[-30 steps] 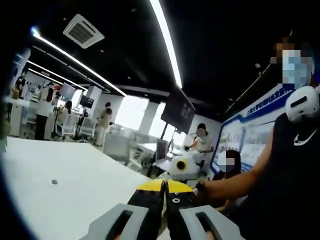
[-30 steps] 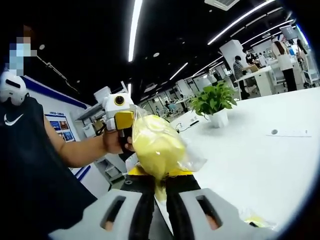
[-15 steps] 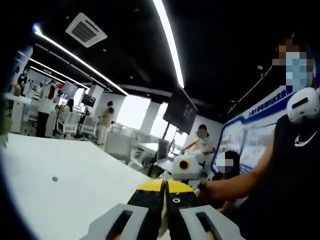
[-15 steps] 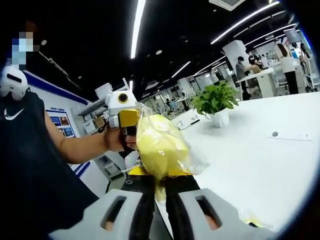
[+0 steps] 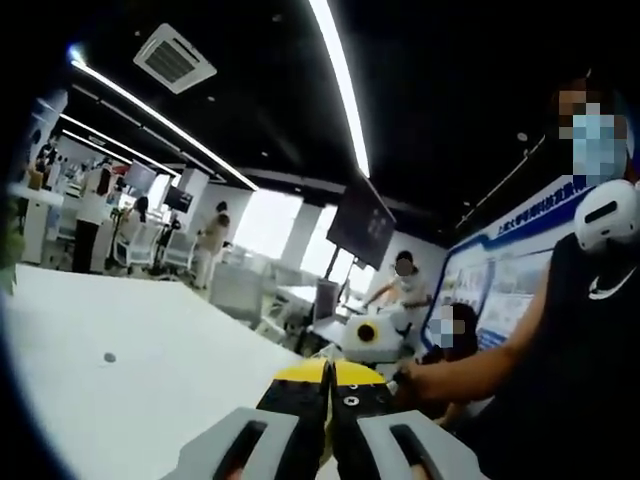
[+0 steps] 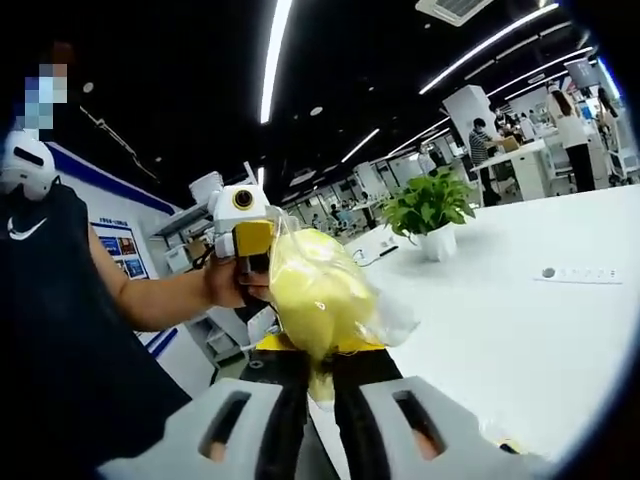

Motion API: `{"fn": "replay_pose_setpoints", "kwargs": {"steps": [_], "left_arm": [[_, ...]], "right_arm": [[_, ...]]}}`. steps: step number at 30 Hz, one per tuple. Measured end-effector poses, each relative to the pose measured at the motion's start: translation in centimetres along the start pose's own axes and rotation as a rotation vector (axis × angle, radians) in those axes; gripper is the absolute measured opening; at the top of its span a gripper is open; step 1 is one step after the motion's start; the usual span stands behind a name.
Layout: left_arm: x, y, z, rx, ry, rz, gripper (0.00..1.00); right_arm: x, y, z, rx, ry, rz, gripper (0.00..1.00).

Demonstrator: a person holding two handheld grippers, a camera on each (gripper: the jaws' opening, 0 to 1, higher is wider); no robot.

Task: Compare the silicone blocks by pressing each to a similar depth, holding the contact briefly, and releasing to observe deformation and rebound differences across the visible hardness samples.

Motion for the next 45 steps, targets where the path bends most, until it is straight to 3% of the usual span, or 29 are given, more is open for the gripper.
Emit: {"fn": "replay_pose_setpoints", "kwargs": {"steps": [12,17,22,27,34,45], "left_arm": [[1.1,0.0,-0.4,-0.016,0.002,-0.022,0.00],[1.5,0.0,-0.5,-0.015,-0.004,-0.033,0.00],[1.4,0.1,-0.5,-0.013,-0.006,-0.031,0.00],[1.2,0.2,-0.7,-0.014,-0.014,-0.030,0.00],[1.4,0.1,-0.6,-0.009,-0.023,-0.037,0.00],[1.0,-0.1,0.2,0.027,-0.078,-0.043,0.00]], "right_arm": [[0.9,-0.1,0.2,-0.029,-0.043,-0.042,0.17],[1.0,-0.1,0.0,-0.050,-0.068,-0.061,0.41],[1.4,-0.1,-0.3,-0.091,-0.104,-0.100,0.73],[1.9,-0.3,-0.7,-0.116,-0.100,-0.132,0.96],[2.2,-0.6,-1.1,-0.146,-0.112,-0.143,0.96],[1.7,-2.8,-3.4,-0.269,-0.160,-0.131,0.96]]}}
Point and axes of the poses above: the point that each gripper's makers call its tool centre point, and the gripper's own axes: y roughly forward along the fingers, z roughly to its left, x roughly out of its top, the point moved 5 cm from there along -y, roughly backward along the fingers, and after that the axes turned 10 degrees about y, right-handed, at the moved point
